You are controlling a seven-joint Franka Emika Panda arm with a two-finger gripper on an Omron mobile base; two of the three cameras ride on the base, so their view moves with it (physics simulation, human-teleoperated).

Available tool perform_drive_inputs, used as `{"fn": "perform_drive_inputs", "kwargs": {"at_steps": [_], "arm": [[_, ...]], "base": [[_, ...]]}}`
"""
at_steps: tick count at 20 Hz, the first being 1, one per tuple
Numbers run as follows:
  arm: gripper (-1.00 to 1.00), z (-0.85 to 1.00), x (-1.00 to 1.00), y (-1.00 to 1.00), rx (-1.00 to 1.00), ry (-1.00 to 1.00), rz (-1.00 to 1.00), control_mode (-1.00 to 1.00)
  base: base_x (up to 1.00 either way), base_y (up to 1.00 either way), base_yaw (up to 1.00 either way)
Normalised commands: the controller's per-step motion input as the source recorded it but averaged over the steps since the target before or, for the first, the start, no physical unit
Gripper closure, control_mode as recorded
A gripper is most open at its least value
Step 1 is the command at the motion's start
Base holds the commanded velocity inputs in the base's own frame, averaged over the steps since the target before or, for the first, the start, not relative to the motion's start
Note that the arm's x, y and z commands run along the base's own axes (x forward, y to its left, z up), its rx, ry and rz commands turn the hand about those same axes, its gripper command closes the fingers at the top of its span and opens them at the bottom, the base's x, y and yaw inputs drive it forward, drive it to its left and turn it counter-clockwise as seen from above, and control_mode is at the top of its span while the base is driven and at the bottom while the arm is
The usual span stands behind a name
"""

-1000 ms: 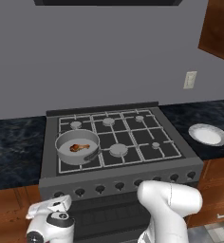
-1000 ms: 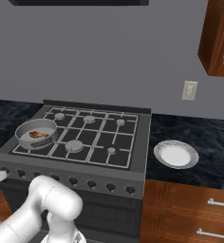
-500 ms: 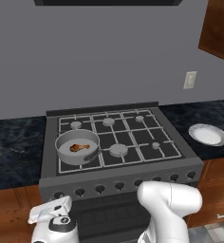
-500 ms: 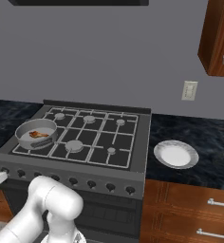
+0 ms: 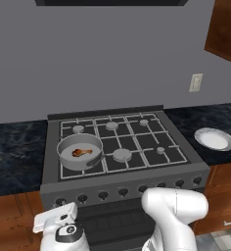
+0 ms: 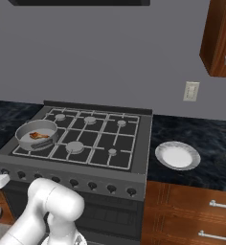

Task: Retrieve the frozen meat and place it in the pot on a burner. Then turn the burner on.

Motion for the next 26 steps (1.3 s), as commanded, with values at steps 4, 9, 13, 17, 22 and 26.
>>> {"fn": "perform_drive_inputs", "kwargs": {"at_steps": [4,9,13,17,22,26], "arm": [[1.00,0.04,0.00,0.00,0.00,0.00,0.00,-1.00],[1.00,0.03,0.00,0.00,0.00,0.00,0.00,-1.00],[1.00,0.07,0.00,-0.03,0.00,0.00,0.00,-1.00],[1.00,0.12,0.00,0.00,-0.03,0.03,0.00,-1.00],[1.00,0.06,0.01,0.08,-0.19,0.10,0.00,-1.00],[1.00,0.00,0.03,0.21,-0.29,0.11,0.00,-1.00]], "base": [[0.00,0.00,0.00],[0.00,0.00,0.00],[0.00,0.00,0.00],[0.00,0.00,0.00],[0.00,0.00,0.00],[0.00,0.00,0.00]]}}
